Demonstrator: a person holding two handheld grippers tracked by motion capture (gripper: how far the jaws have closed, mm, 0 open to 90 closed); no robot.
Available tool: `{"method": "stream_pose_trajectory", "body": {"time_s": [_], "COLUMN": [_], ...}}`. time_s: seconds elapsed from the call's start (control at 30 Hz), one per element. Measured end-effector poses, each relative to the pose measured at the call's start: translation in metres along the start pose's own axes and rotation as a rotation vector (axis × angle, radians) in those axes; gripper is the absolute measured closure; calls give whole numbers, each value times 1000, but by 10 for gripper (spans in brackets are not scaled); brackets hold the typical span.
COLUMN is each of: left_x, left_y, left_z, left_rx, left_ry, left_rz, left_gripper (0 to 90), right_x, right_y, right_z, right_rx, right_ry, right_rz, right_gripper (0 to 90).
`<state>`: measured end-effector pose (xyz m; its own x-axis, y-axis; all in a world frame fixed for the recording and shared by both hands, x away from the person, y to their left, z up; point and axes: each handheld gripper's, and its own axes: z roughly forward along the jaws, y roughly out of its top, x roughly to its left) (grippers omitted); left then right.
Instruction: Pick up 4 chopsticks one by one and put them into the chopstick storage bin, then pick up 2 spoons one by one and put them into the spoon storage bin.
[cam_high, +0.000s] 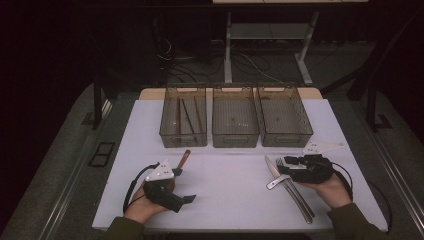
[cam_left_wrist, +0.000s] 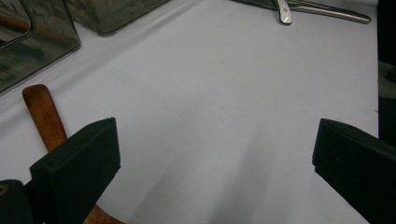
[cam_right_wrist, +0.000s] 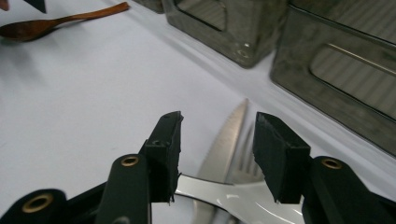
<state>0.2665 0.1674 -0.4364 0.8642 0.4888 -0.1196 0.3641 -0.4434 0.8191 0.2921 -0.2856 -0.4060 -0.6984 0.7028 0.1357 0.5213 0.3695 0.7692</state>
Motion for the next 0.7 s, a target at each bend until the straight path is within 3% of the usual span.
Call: {"method": "stream_pose_trajectory", "body": {"time_s": [0.4,0.57,0.7], "left_x": [0,0,0], "left_y": [0,0,0], "left_z": [0,0,0], "left_rx": [1,1,3], "left_ry": [1,0,1], "left_rz": [2,1,3], "left_gripper": [5,5,5], "right_x": [-32,-41,-47], "right_y": [-17,-19,-20], "right_z": [-6,-3,-1], "right_rx": [30,38,46], "right_ry": [-85,-97,-118], "right_rz": [47,70,90], "right_gripper": [439,438,528]}}
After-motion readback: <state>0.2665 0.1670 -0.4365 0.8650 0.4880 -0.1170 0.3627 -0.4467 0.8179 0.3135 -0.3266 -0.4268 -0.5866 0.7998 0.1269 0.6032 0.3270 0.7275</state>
